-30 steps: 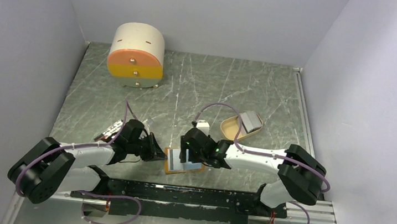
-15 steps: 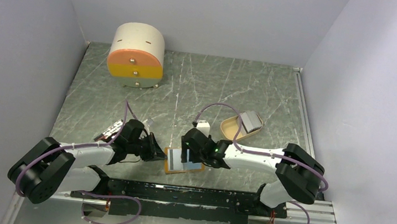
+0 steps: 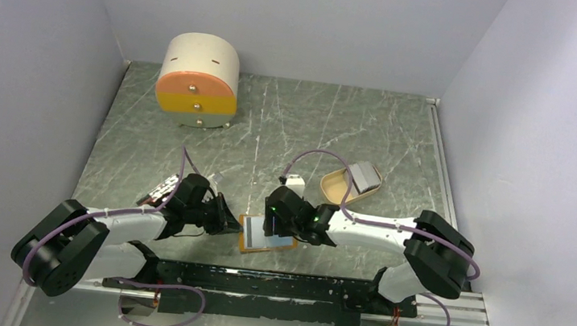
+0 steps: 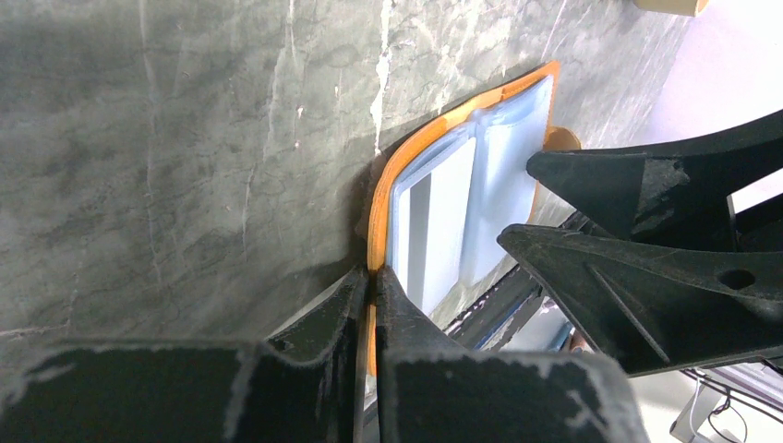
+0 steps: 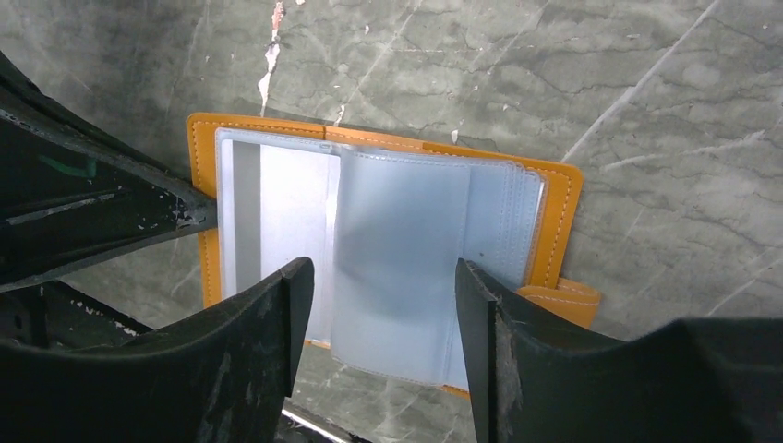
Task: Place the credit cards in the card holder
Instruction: Turn over the card slot in the card holder.
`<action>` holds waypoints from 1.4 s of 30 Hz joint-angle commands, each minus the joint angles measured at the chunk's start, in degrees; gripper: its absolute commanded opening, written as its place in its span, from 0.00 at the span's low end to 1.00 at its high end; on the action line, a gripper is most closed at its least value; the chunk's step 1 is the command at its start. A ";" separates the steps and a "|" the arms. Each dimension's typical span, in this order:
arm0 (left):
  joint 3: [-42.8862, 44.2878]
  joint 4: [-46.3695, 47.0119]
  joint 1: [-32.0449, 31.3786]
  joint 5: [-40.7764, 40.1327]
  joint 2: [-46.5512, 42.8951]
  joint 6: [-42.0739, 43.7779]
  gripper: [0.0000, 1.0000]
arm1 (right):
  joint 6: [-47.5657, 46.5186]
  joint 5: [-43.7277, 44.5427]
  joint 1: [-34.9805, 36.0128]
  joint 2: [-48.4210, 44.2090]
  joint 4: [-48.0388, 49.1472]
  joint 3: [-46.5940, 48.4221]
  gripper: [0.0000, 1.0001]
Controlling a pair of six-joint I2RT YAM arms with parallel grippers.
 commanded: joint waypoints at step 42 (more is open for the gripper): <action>0.49 0.17 -0.14 -1.02 -0.85 0.02 0.09 | 0.64 -4.14 0.08 -8.35 4.43 -2.27 0.53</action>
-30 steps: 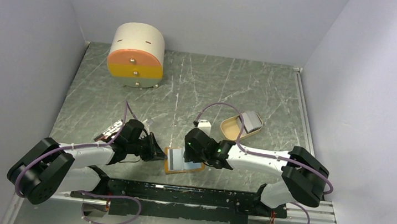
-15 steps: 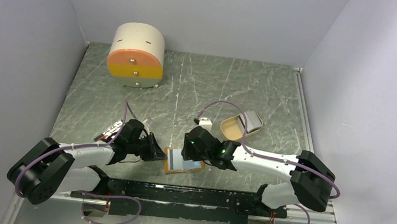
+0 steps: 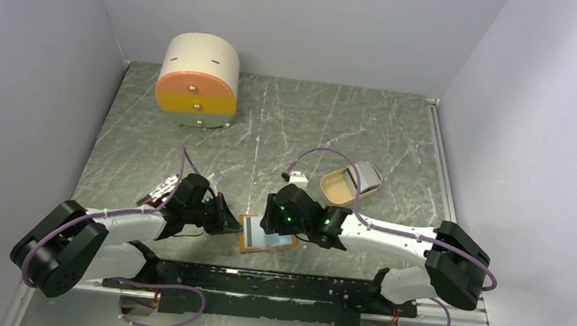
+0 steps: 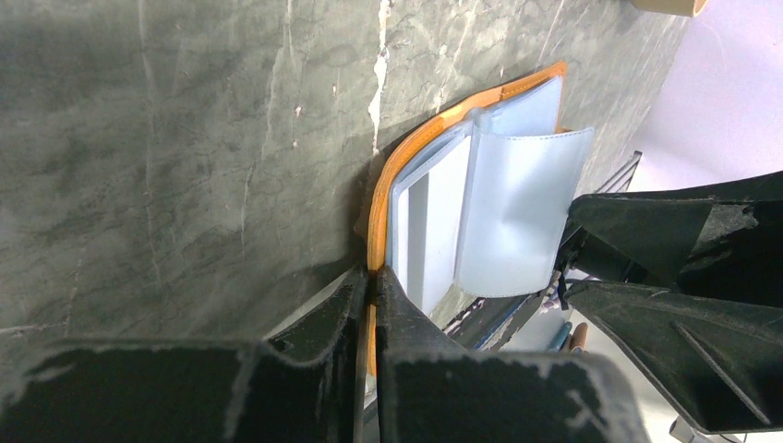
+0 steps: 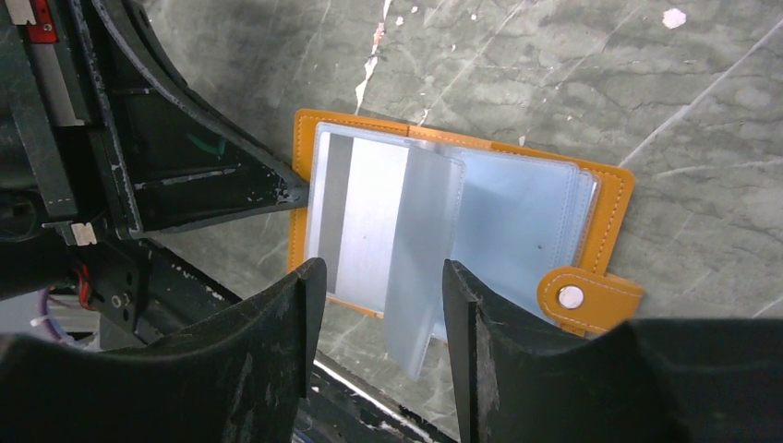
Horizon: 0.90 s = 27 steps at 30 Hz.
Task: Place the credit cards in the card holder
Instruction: Turn over the card slot in the card holder.
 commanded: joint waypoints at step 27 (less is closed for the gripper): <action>-2.58 13.09 0.87 8.72 -0.09 -6.06 0.24 | 2.93 -15.57 -2.57 3.28 25.64 -8.20 0.69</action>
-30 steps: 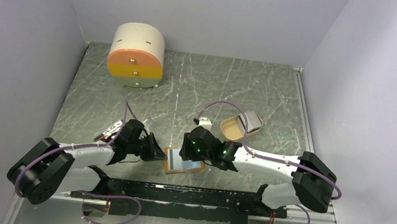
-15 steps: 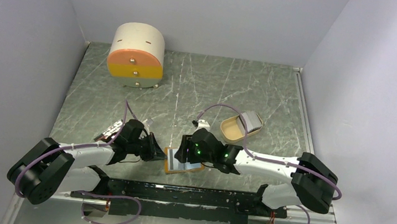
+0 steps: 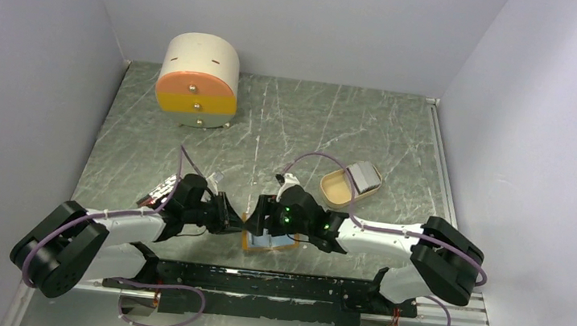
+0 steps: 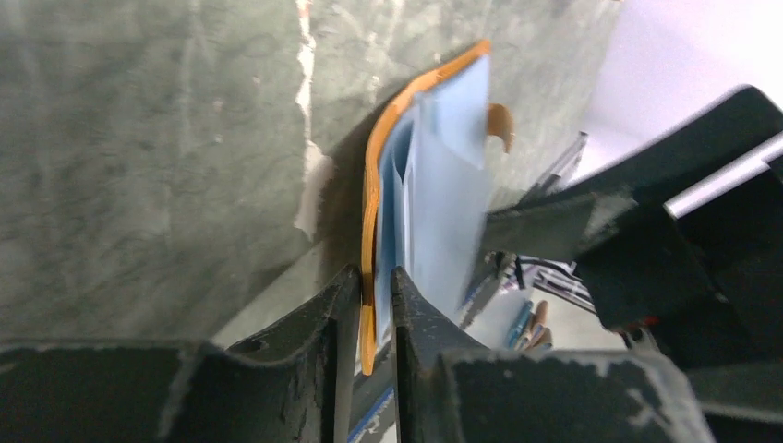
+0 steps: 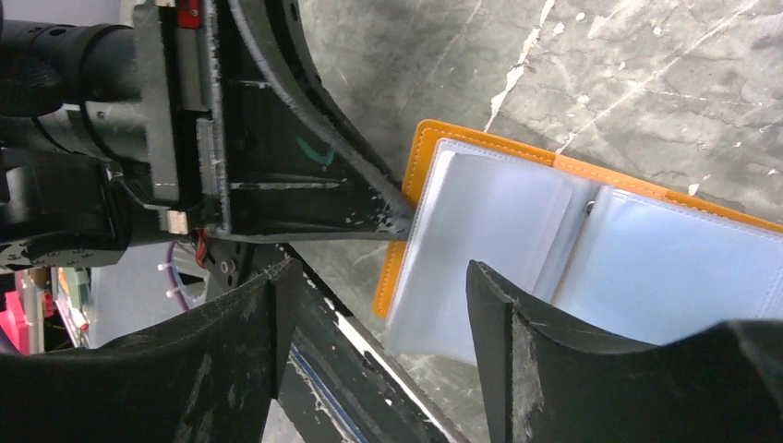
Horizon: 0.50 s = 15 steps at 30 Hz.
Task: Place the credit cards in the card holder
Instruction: Turn over the card slot in the card holder.
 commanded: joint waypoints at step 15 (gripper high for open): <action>-4.94 16.85 0.98 6.85 -3.11 -7.02 0.37 | 5.20 -5.99 -5.25 -0.24 14.79 -9.67 0.42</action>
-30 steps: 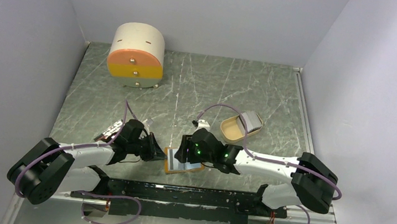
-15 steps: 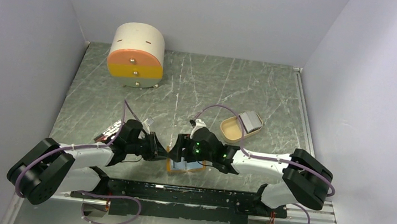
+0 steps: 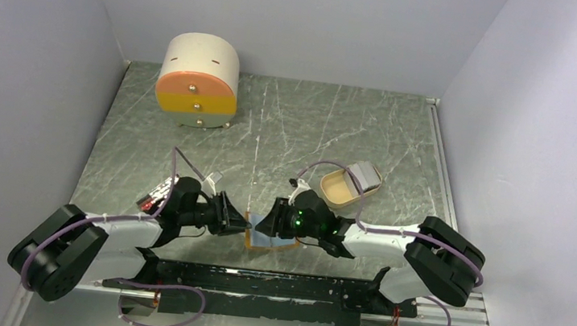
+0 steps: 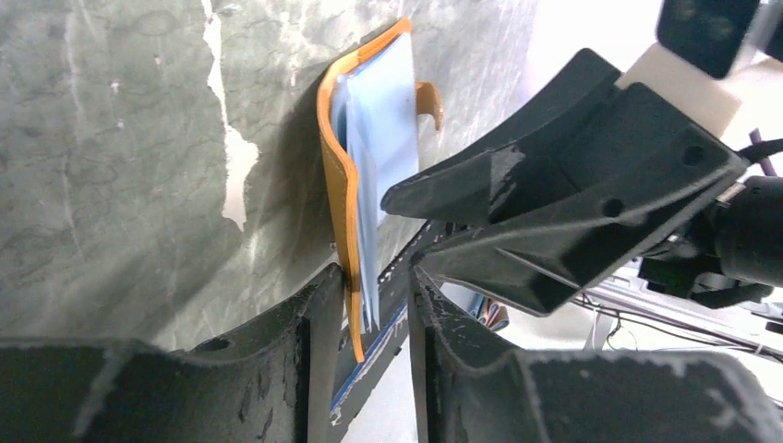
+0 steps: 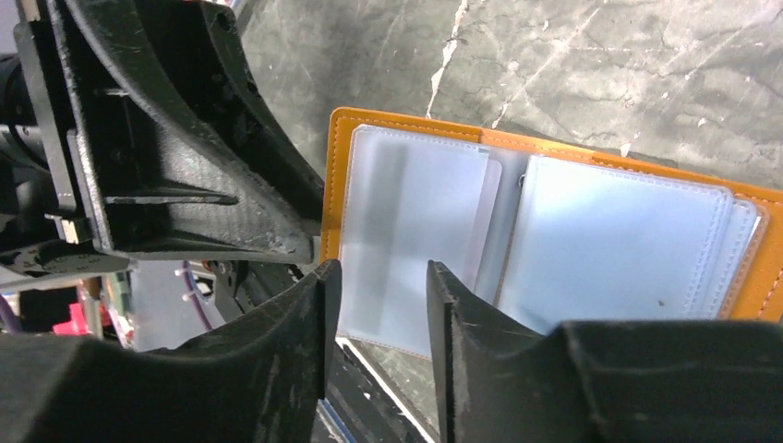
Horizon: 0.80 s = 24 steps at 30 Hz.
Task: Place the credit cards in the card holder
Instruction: Turn over the card slot in the card holder.
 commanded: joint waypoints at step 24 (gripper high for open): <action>2.63 1.43 -0.21 -1.60 3.19 4.13 0.11 | -7.59 6.69 -0.75 -4.04 -15.12 7.49 0.38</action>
